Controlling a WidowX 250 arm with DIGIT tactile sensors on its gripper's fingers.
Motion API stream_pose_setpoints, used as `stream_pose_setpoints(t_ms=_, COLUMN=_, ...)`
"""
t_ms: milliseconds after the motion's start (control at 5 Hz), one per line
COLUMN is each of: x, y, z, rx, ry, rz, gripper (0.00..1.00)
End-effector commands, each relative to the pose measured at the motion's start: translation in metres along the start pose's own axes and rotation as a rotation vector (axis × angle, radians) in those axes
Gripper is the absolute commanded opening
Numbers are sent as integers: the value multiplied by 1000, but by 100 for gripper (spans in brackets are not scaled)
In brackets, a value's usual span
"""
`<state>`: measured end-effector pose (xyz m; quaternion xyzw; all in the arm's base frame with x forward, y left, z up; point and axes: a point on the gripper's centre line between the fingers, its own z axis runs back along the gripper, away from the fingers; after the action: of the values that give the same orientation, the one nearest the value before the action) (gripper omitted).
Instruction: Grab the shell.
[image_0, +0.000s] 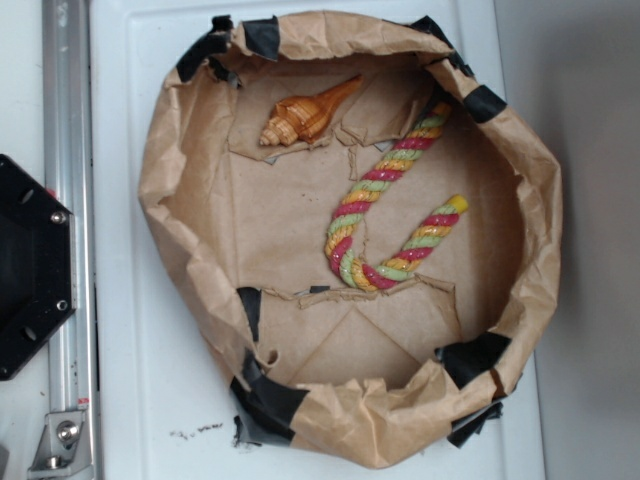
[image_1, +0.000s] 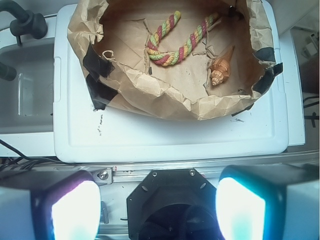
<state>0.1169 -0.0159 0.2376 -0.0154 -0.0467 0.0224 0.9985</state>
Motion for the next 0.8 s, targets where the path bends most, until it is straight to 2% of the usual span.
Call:
stream_pose_setpoints(t_ms=0, x=0, y=0, z=0, rx=0, ry=0, rz=0, gripper=100)
stream_pose_setpoints(t_ms=200, x=47, y=49, z=-53, rx=93, ry=-23, rz=107, gripper=100)
stream_pose_setpoints(t_ms=400, x=95, y=63, z=-104, rx=129, ry=-47, rz=80, gripper=100)
stream_pose_setpoints(t_ms=600, x=128, y=67, z=-121, rx=113, ry=-53, rz=104, gripper=100)
